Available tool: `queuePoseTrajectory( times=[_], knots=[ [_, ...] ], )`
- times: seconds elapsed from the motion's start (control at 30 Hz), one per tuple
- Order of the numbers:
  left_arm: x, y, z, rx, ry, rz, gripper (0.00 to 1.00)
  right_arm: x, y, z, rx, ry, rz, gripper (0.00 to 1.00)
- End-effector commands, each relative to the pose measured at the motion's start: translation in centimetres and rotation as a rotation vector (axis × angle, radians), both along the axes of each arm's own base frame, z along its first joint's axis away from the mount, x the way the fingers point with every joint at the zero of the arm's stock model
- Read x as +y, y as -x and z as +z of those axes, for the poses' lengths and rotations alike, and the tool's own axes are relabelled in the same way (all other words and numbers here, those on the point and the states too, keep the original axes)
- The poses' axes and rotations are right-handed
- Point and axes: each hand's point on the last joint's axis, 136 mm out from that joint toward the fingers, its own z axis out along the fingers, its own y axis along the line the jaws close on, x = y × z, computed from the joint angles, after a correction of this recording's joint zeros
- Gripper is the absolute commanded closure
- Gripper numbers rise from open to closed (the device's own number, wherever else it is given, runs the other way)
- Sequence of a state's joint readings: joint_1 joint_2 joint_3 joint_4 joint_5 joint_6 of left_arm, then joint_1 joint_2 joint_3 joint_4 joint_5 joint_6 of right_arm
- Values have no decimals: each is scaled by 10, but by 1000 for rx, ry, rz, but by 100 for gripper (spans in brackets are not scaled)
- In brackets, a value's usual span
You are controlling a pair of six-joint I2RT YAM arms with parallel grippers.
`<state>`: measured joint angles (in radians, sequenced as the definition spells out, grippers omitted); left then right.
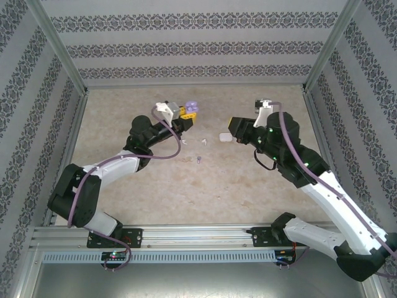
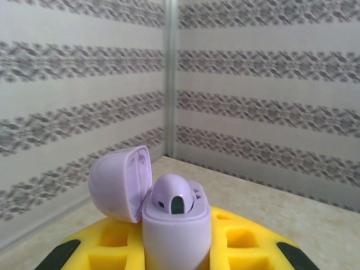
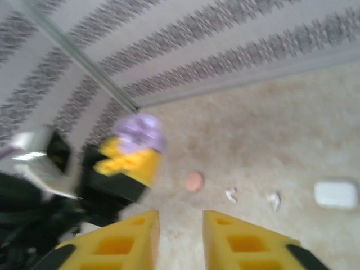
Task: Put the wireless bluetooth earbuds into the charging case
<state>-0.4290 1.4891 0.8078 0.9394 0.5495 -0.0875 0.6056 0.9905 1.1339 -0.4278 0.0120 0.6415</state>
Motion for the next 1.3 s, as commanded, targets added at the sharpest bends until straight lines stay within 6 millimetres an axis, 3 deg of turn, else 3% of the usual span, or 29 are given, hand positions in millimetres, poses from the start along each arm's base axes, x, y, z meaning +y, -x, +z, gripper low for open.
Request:
queuePoseTrajectory(
  times=[0.0, 0.1, 0.2, 0.5, 0.8, 1.27],
  knots=[
    [28, 6, 44, -105, 121, 92, 100, 0, -14, -81, 195, 121, -44, 48],
    [43, 8, 49, -107, 159, 133, 100, 11, -25, -128, 302, 168, -49, 36],
    [52, 12, 51, -105, 176, 153, 100, 25, -35, -167, 406, 236, -41, 31],
    [73, 21, 61, -110, 231, 207, 100, 74, -53, -249, 623, 470, -16, 34],
    [80, 29, 70, -145, 237, 225, 100, 91, -60, -289, 721, 536, -41, 44],
    [80, 28, 69, -152, 226, 220, 100, 100, -63, -317, 771, 583, -53, 54]
  ],
)
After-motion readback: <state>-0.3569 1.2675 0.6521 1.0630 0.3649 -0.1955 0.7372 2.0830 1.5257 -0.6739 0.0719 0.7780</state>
